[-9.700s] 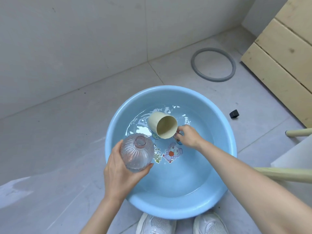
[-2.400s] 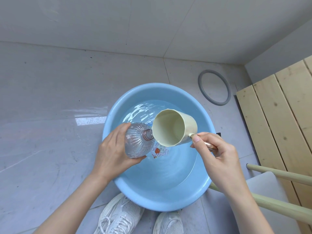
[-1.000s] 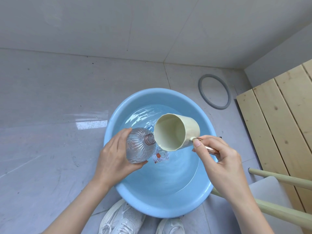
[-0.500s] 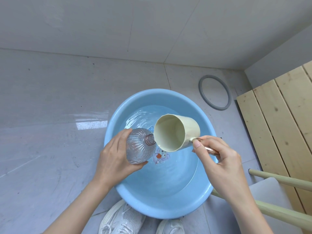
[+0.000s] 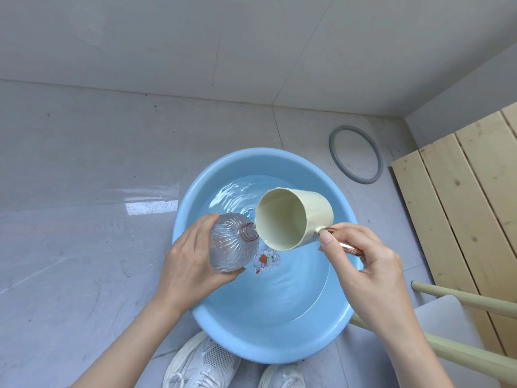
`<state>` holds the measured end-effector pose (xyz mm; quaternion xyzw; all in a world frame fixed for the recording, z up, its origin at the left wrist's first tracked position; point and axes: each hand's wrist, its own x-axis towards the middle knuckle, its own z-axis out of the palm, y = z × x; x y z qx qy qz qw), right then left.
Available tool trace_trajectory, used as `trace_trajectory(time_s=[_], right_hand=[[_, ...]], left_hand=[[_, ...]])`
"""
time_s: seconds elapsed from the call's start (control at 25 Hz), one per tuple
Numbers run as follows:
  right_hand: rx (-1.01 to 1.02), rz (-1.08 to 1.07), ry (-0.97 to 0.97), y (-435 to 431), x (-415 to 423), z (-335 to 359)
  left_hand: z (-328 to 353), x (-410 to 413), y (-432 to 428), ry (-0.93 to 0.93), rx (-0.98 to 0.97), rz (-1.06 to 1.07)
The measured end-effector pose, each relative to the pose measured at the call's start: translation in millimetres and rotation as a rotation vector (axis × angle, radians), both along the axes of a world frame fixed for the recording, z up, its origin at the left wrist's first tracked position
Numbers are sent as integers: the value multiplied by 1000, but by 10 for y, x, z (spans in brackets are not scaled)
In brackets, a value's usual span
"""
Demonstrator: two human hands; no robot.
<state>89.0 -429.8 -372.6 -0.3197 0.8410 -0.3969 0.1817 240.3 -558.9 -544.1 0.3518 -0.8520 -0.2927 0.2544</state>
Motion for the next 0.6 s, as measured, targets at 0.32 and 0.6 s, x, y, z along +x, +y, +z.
trace_trajectory(time_s=[0.32,0.6], right_hand=[[4,14,65,-8,8,10],[2,23,114,-7,13,27]], left_hand=[[2,2,-3,9,12,0],[9,7,2,-1,20,0]])
